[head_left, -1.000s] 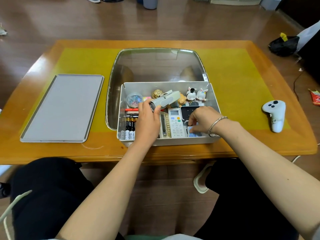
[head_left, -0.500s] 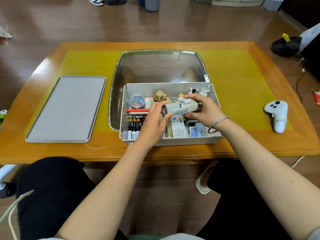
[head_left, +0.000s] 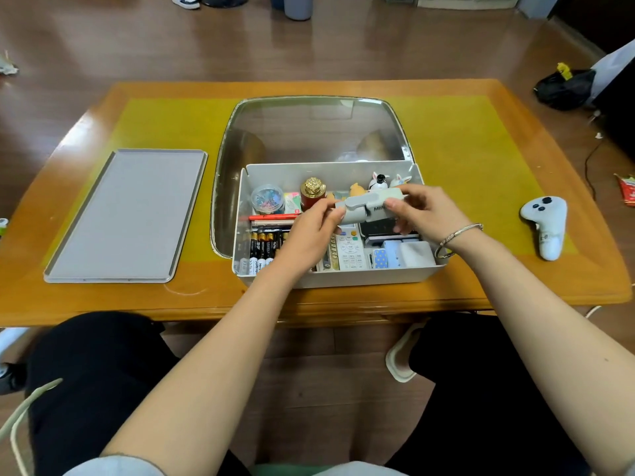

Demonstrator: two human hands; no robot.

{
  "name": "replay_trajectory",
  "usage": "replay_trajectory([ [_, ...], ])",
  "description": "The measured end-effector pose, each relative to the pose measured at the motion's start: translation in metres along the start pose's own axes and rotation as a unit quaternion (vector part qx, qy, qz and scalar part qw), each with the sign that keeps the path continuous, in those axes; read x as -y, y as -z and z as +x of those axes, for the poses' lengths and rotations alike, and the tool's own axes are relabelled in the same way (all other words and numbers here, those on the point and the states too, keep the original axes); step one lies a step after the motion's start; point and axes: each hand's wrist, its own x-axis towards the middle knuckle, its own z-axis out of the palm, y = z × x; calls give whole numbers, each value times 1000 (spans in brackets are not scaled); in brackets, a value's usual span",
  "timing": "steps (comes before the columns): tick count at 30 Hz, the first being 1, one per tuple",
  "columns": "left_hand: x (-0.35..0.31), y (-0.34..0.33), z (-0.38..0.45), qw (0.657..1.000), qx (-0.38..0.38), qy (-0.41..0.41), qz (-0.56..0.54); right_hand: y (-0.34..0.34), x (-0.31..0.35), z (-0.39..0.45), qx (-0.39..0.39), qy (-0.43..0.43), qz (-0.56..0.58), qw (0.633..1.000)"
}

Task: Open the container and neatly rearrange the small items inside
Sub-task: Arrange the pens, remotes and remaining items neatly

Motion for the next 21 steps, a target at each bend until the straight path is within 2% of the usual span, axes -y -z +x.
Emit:
replay_trajectory([
  [8, -11, -21, 37, 997, 65, 13, 48, 15, -18, 13, -36, -70, -114, 990],
  [13, -7, -33, 49, 991, 75, -17, 108, 17, -23, 17, -40, -88, -256, 962],
  [16, -4, -39, 53, 980, 96, -63, 163, 16, -20, 18, -55, -73, -326, 941],
  [21, 1, -47, 54, 964, 96, -79, 237, 7, -16, 16, -30, -51, -401, 914],
])
